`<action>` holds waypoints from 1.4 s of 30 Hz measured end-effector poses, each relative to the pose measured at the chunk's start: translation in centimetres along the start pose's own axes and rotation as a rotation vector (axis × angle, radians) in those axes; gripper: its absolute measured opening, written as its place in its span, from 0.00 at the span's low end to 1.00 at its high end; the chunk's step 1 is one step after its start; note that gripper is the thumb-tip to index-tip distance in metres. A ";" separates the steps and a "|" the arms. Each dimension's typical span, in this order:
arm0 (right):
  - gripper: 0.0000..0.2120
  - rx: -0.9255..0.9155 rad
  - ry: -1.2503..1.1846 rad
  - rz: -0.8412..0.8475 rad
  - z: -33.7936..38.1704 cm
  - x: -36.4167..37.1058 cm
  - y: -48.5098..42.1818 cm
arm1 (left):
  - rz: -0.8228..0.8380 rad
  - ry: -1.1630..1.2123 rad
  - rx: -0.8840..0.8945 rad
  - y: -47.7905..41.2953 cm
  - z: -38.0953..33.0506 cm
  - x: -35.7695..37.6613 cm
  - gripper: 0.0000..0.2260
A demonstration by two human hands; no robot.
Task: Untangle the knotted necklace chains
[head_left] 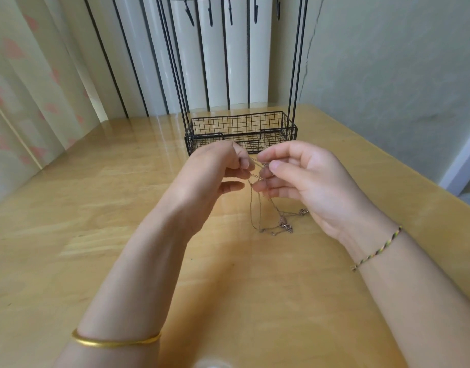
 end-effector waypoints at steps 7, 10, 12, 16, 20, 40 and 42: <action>0.09 0.018 -0.096 -0.004 -0.3 -0.3 -0.2 | 0.053 0.244 -0.083 0.1 0.0 -0.1 0.09; 0.09 0.009 -0.105 -0.012 -0.3 -0.4 -0.2 | 0.024 0.188 -0.060 0.1 0.2 -0.2 0.09; 0.09 0.012 -0.120 -0.005 -0.2 -0.4 -0.2 | 0.004 0.139 -0.022 0.1 0.3 -0.1 0.09; 0.08 -0.001 -0.088 -0.005 -0.2 -0.3 -0.1 | -0.052 0.065 0.049 0.0 0.3 0.1 0.09; 0.07 -0.021 -0.053 -0.031 -0.3 -0.3 -0.1 | -0.050 0.212 -0.001 0.1 0.1 0.1 0.07; 0.08 -0.098 0.179 -0.087 -0.6 -0.5 -0.4 | -0.197 -0.066 -0.061 -0.1 0.6 -0.3 0.08; 0.08 -0.104 0.192 -0.096 -0.5 -0.5 -0.4 | -0.207 -0.053 -0.058 -0.1 0.7 -0.4 0.08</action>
Point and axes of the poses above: each hand's wrist, its own y-axis away from the middle knuckle, its own x-axis out of the palm, z = x × y, the point moved 1 cm from there along -y, towards the middle knuckle, and after that the axes turned 5 degrees about -y, right-handed, at the moved point
